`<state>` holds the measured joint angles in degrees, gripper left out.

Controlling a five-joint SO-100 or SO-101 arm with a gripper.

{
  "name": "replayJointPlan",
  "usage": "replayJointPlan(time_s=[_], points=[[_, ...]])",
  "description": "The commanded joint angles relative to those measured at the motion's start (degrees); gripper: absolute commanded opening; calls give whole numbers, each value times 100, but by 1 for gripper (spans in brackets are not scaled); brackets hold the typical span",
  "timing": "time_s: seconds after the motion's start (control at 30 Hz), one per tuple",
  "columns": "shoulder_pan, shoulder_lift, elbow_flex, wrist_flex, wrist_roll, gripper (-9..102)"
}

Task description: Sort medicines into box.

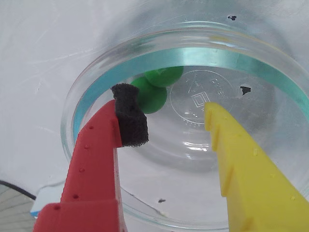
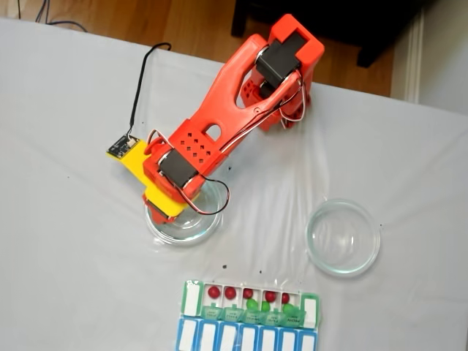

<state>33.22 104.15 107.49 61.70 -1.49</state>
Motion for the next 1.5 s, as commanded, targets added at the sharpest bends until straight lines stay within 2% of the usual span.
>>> replayJointPlan(time_s=[0.0, 0.73, 1.07, 1.47], points=[[79, 149, -501, 0, 97, 24], [202, 220, -457, -176, 563, 29], [246, 229, -422, -9, 1011, 30], [149, 316, -220, 53, 905, 28]])
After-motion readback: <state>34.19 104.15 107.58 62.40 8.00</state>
